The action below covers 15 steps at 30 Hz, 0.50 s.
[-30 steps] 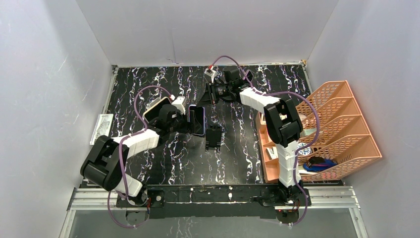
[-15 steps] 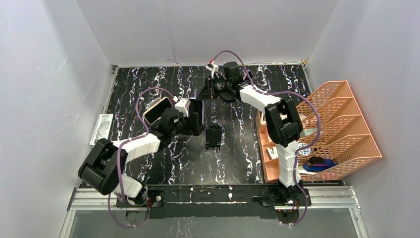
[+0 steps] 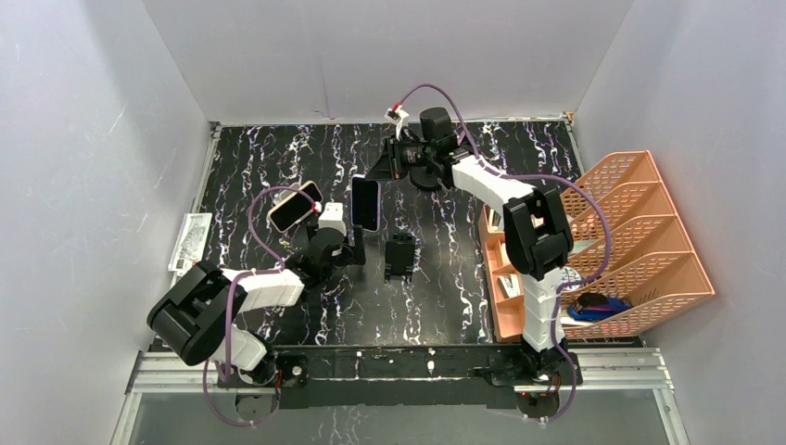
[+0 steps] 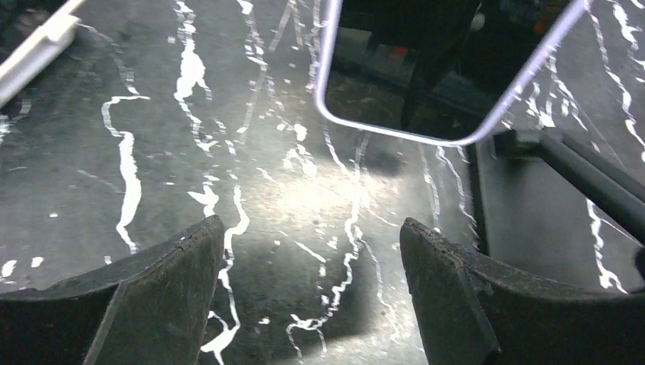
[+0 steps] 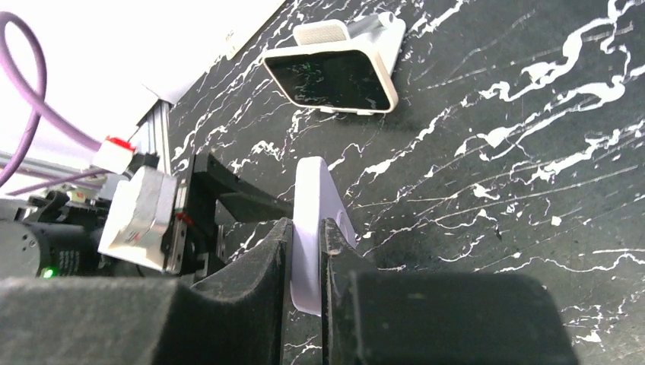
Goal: Place the phone on the phone stand
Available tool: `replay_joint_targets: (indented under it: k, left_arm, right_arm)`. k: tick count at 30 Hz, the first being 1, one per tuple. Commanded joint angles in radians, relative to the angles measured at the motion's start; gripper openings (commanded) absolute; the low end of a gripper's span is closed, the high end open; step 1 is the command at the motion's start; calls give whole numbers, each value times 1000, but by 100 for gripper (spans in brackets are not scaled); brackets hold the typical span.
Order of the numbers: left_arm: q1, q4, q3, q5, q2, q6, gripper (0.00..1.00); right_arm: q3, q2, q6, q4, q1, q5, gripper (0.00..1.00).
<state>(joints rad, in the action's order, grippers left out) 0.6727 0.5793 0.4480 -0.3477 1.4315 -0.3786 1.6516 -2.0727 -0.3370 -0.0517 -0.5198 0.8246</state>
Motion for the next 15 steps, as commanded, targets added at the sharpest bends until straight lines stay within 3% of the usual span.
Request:
replay_joint_targets:
  k: [1, 8, 15]
  left_arm:
    - [6, 70, -9, -170, -3, 19, 82]
    - [7, 150, -34, -113, 6, 17, 82]
    - [8, 175, -53, -96, 17, 1, 83]
  right_arm:
    - [0, 126, 104, -18, -30, 39, 1]
    - [21, 124, 319, 191, -78, -80, 1]
    - [-44, 126, 335, 144, -91, -199, 1]
